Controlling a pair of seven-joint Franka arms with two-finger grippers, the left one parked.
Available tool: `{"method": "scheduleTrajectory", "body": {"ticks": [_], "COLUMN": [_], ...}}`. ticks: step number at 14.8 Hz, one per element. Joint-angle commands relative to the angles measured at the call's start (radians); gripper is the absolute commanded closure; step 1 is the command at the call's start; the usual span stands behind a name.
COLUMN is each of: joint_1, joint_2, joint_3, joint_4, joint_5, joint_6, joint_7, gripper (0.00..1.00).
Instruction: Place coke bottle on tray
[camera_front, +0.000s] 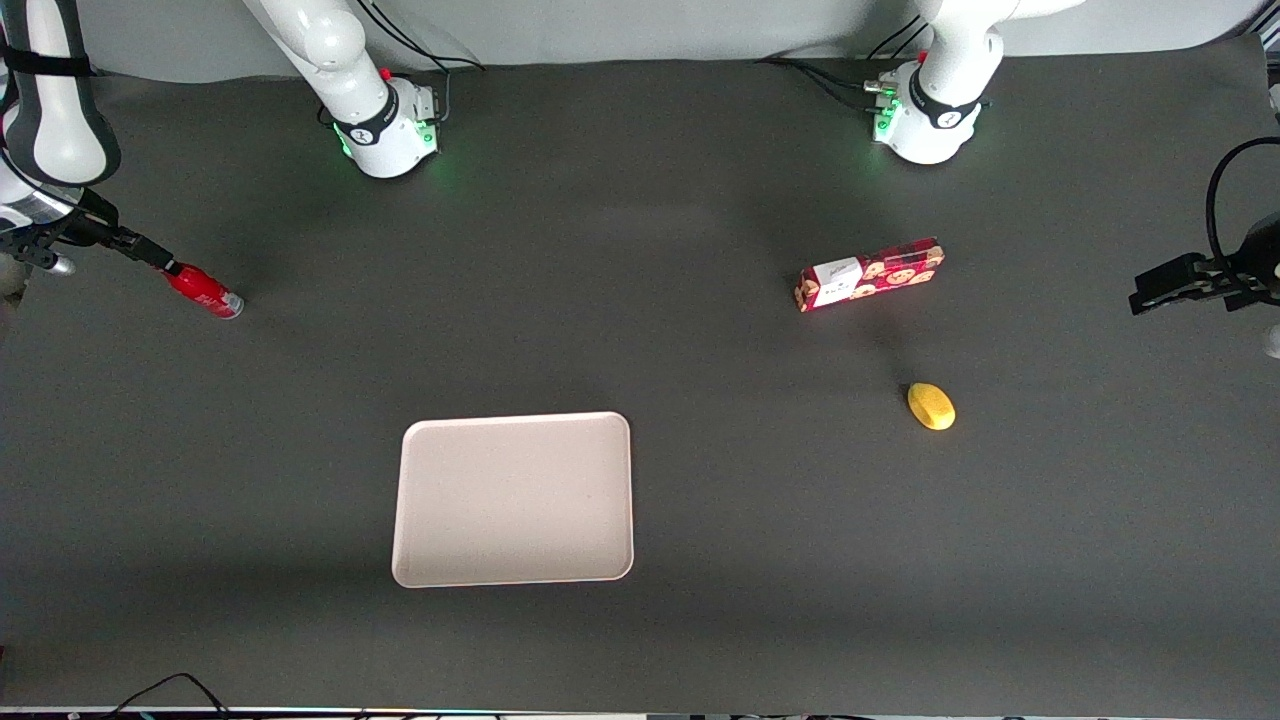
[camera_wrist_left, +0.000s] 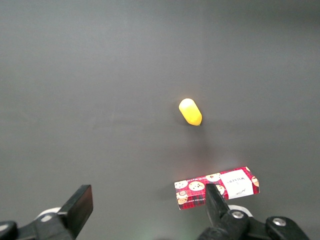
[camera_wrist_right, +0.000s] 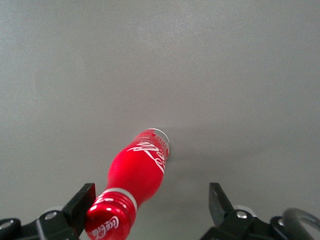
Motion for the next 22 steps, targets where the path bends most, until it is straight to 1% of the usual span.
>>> {"method": "scheduleTrajectory", "body": {"ticks": [1,6,7,9,10,11,12,13,14,15,20,21,22], "joint_1": [-0.004,-0.004,-0.004,-0.004,-0.004,-0.004,-0.004,-0.004,-0.004,-0.004,-0.004,-0.004,-0.004], "joint_2": [0.002,0.002,0.002,0.002,0.002,0.002,0.002,0.002,0.001,-0.001,-0.005,-0.007,-0.013], "joint_3": [0.013,0.016,0.016,0.019,0.021,0.021,0.021,0.021,0.022,0.027,0.045,0.062,0.073], "joint_4": [-0.008,-0.008,-0.008,-0.008,-0.008,-0.008,-0.007,-0.007,-0.007,-0.007,0.004,0.018,0.044], "joint_5": [0.042,0.047,0.047,0.047,0.047,0.047,0.047,0.047,0.047,0.047,0.045,0.045,0.045], "joint_6": [0.013,0.011,0.008,0.007,0.007,0.004,0.002,0.002,0.002,0.001,-0.004,-0.016,-0.062], "joint_7": [-0.027,-0.027,-0.027,-0.026,-0.026,-0.026,-0.032,-0.038,-0.038,-0.038,-0.052,-0.064,-0.057], "gripper": [0.00,0.00,0.06,0.13,0.20,0.33,0.53,0.71,0.92,1.00,1.00,1.00,1.00]}}
